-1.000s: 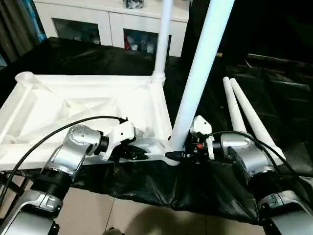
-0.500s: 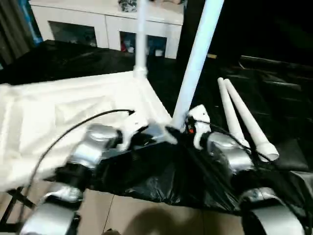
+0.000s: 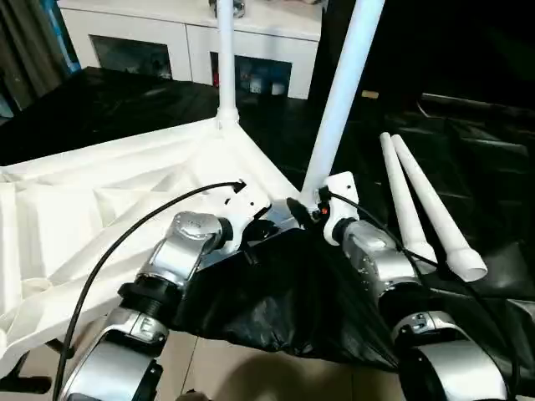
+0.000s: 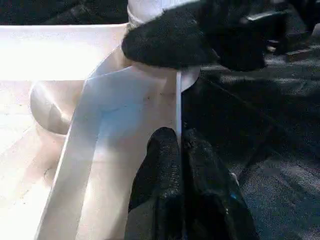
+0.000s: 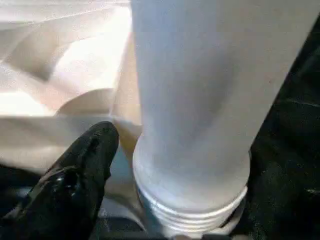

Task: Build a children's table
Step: Rotate leg to tighten

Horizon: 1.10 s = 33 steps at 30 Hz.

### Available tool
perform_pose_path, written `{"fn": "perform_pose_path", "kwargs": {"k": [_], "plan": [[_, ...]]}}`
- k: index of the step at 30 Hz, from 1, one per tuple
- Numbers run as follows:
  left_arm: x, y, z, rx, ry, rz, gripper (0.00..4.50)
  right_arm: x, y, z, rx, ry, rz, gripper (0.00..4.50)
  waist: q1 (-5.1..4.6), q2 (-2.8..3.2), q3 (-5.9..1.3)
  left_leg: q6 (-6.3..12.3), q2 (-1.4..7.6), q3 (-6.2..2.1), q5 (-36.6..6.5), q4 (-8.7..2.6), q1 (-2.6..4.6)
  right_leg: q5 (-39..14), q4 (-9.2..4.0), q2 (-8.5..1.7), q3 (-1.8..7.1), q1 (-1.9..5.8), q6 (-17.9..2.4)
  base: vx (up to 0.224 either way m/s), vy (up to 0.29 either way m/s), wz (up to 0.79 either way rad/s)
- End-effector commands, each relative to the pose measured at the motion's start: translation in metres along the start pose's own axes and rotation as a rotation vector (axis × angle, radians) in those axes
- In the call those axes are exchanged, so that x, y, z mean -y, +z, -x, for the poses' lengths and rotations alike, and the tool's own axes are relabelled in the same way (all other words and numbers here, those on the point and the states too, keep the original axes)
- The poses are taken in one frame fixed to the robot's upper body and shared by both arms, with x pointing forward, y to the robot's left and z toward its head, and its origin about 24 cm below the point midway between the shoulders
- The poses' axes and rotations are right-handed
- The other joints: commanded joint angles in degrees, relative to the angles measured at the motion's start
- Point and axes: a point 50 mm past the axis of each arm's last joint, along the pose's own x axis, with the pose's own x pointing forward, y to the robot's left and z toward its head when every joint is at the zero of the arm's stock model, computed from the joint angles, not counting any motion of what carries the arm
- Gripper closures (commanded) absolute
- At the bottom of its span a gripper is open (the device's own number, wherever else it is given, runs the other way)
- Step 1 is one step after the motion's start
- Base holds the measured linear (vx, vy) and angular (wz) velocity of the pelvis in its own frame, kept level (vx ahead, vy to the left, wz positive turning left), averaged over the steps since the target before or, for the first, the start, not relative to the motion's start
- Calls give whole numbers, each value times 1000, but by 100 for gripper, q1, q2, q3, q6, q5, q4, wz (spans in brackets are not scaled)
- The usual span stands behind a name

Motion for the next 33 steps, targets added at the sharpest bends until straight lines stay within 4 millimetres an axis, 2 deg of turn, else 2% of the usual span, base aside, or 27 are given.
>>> {"fn": "perform_pose_path", "kwargs": {"k": [1,2,3,6,14,16,19,27,31,33], "plan": [[15,12,-8,83,-90,-37,450,-30,-4,-8,-24,198,55,24,7,-32,-318,167,170,-37,-1343,-396,5,-1685,-432,-435,312,259,-926,0,0,0],[13,9,-4,80,-105,-49,450,-28,-4,-4,-23,251,89,19,1,-29,-310,171,174,-36,-1383,-401,4,-1775,-445,-440,316,250,-913,0,0,0],[12,7,0,80,-120,-64,450,-27,-3,0,-21,297,114,18,4,-62,-310,178,173,-37,-1397,-397,2,-1842,-452,-443,310,255,-889,0,0,0],[11,4,9,98,-186,-90,450,-27,-3,11,-23,464,149,18,1,-55,-304,221,181,-40,-1422,-404,4,-1888,-455,-432,318,254,-855,0,0,0],[8,-2,23,89,-292,-116,450,-28,-1,28,-65,707,205,18,24,-49,-304,283,197,-30,-1314,-396,14,-1692,-419,-430,325,254,-1023,0,0,0],[6,-2,28,85,-327,-119,450,-28,-2,32,-95,772,230,44,36,-49,-312,279,205,-26,-1248,-391,21,-1594,-401,-435,326,252,-1064,0,0,0],[4,-3,31,79,-335,-124,450,-30,-3,34,-113,809,234,44,51,-56,-303,267,206,-21,-1232,-394,18,-1573,-392,-426,319,254,-1084,0,0,0],[0,-7,36,63,-336,-123,450,-35,-6,36,-127,847,216,117,66,-69,-305,229,199,-23,-1219,-391,23,-1704,-401,-438,323,254,-1028,0,0,0],[-2,-9,35,52,-308,-101,450,-37,-7,33,-107,805,179,150,71,-61,-312,224,202,-24,-1176,-390,23,-1577,-385,-435,322,256,-1054,0,0,0],[-4,-8,31,40,-256,-88,450,-35,-9,26,-106,706,163,158,71,-61,-308,206,200,-25,-1185,-393,26,-1605,-390,-438,323,251,-1057,0,0,0]]}}
